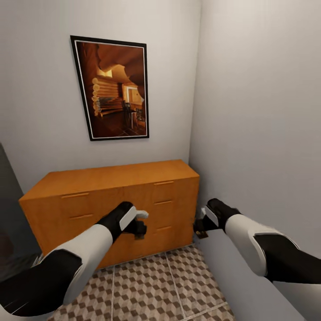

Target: Take the four mousetraps from the cabinet in the bathroom and place them on the bathroom floor. Make sure all four end up on the same floor surface, and ensure that at least two of them are either under or directly next to the same bathroom sink.

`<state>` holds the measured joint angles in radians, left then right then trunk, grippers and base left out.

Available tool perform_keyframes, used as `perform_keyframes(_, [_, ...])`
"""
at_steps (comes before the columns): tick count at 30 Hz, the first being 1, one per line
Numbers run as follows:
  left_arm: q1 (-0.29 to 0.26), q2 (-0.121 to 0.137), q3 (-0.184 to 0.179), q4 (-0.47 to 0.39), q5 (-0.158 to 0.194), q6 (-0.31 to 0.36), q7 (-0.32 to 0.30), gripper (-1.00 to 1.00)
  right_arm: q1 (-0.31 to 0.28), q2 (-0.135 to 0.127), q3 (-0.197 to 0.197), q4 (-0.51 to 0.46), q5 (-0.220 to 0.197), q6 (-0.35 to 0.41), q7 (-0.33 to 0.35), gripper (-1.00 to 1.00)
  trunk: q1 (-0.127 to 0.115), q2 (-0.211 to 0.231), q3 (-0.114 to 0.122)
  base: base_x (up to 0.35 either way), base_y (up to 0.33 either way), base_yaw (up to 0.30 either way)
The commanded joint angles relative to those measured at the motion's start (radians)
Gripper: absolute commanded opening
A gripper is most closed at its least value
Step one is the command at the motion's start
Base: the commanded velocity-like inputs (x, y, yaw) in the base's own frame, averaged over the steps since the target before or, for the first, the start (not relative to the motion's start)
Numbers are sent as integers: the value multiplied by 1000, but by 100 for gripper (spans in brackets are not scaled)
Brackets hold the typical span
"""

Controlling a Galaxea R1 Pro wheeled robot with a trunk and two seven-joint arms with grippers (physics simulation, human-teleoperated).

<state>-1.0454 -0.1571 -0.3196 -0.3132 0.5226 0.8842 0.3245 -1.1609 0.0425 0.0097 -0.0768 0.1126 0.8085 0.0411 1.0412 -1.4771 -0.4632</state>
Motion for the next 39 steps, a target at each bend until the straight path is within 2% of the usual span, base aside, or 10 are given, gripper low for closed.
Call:
perform_keyframes(1, [-1,0,-8,87,12,-77,-9,-100,18,0,1,38,6,-45,1,-100,-1,-1,-1,-349,0,0])
perform_keyframes(3, [-1,1,-8,200,12,-180,-55,-100,55,-3,1,71,5,-98,0,-100,-1,-1,-1,-349,0,0])
perform_keyframes(8, [18,44,-8,287,5,-302,-161,-100,161,-8,1,100,11,-152,-3,-100,-1,-1,-1,-349,0,0])
perform_keyframes(13, [126,117,-9,302,-1,-359,-189,-100,208,-10,3,105,19,-202,-5,-100,-1,-1,-1,-349,0,0])
perform_keyframes(17, [238,166,-9,307,3,-461,-197,-100,279,-9,4,107,47,-299,-9,-100,-1,-1,-1,-349,0,0])
perform_keyframes(22, [384,181,-9,308,5,-571,-197,-100,477,-14,4,107,81,-461,-14,-100,-1,-1,-1,-349,0,0])
perform_keyframes(24, [421,183,-9,308,5,-607,-197,-100,527,-22,4,107,84,-515,-14,-100,-1,-1,-1,-349,0,0])
perform_keyframes(30, [624,209,-9,309,10,-807,-193,-100,787,-87,4,109,83,-824,-16,-100,-1,-1,-1,-349,0,0])
perform_keyframes(34, [709,223,-9,309,14,-892,-193,-100,907,-110,2,109,76,-938,-16,-100,-1,-1,-1,-349,0,0])
perform_keyframes(39, [743,224,-8,309,16,-926,-191,-100,945,-124,-1,110,72,-965,-15,-100,-1,-1,-1,-349,0,0])
